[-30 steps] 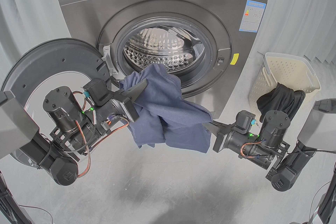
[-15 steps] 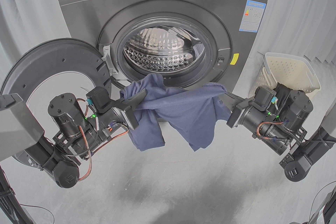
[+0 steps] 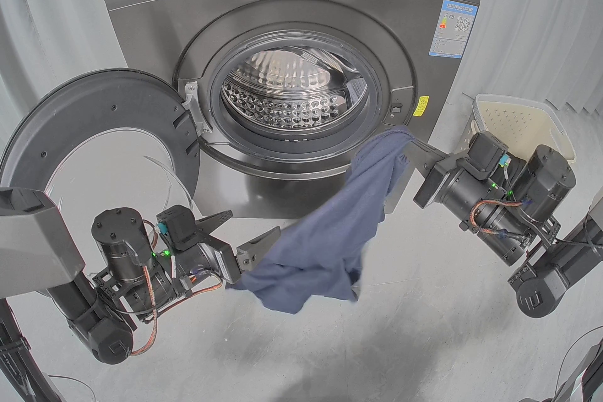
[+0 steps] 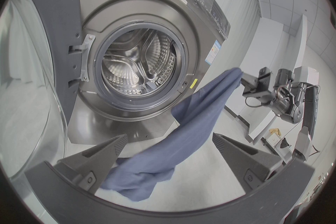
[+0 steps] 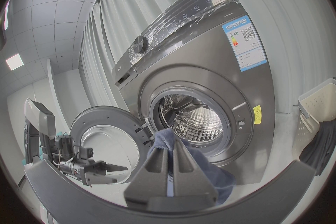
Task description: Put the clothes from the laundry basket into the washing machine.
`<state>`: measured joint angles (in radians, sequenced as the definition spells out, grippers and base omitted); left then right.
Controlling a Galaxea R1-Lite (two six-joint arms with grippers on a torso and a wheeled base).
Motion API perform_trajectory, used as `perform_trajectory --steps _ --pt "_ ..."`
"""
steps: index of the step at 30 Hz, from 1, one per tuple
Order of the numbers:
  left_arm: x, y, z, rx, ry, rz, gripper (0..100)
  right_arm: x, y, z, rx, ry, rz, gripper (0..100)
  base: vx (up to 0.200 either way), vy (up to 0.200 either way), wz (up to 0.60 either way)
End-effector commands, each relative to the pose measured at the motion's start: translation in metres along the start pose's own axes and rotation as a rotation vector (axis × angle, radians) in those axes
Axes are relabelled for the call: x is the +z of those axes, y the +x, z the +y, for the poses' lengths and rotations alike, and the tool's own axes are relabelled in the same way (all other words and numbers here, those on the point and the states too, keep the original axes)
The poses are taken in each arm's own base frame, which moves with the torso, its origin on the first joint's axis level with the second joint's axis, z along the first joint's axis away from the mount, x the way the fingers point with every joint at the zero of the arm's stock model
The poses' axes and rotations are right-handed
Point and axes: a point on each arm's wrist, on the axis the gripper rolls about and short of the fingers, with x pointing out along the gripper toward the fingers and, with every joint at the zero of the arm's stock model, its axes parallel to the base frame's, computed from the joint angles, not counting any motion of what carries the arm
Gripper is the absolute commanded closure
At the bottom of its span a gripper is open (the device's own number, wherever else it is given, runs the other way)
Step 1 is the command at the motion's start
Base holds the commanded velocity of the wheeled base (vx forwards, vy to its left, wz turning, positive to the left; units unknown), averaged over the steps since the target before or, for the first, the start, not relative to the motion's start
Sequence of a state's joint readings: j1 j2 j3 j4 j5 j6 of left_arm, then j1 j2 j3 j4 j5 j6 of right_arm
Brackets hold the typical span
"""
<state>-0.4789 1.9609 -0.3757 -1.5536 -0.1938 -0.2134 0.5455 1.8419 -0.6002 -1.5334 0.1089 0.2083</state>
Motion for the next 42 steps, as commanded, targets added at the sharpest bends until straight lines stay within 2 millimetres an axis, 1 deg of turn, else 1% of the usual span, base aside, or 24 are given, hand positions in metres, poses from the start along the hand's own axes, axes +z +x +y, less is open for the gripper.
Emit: perform_trajectory --steps 1,12,18,25,30,33,36,42 --pt "-0.007 -0.001 0.0 0.002 -0.003 0.028 0 0.004 0.002 0.001 0.006 -0.001 -0.02 100 0.0 0.0 0.0" --pt "-0.023 0.008 -0.002 -0.008 0.016 0.08 0 0.008 0.004 0.003 0.011 -0.002 -0.037 100 0.0 0.0 0.0" --pt "-0.034 0.018 0.003 -0.006 0.032 0.103 0 0.012 0.003 0.007 0.023 -0.001 -0.048 100 0.0 0.0 0.0" --pt "-0.044 0.028 0.007 0.001 0.03 0.121 0 0.01 0.004 0.008 0.017 0.001 -0.045 100 0.0 0.0 0.0" --pt "-0.046 0.03 0.009 0.003 0.027 0.123 0 0.008 0.004 0.008 0.019 0.003 -0.04 100 0.0 0.0 0.0" --pt "-0.049 0.029 0.011 0.008 0.025 0.134 0 0.006 0.004 0.013 0.03 0.01 -0.035 100 0.0 0.0 0.0" --pt "-0.051 0.03 0.014 0.017 0.022 0.14 0 0.005 0.006 0.024 0.054 0.021 -0.034 100 0.0 0.0 0.0" --pt "-0.057 0.035 0.023 0.034 0.028 0.147 0 0.01 0.018 0.043 0.103 0.046 -0.067 100 0.0 0.0 0.0"
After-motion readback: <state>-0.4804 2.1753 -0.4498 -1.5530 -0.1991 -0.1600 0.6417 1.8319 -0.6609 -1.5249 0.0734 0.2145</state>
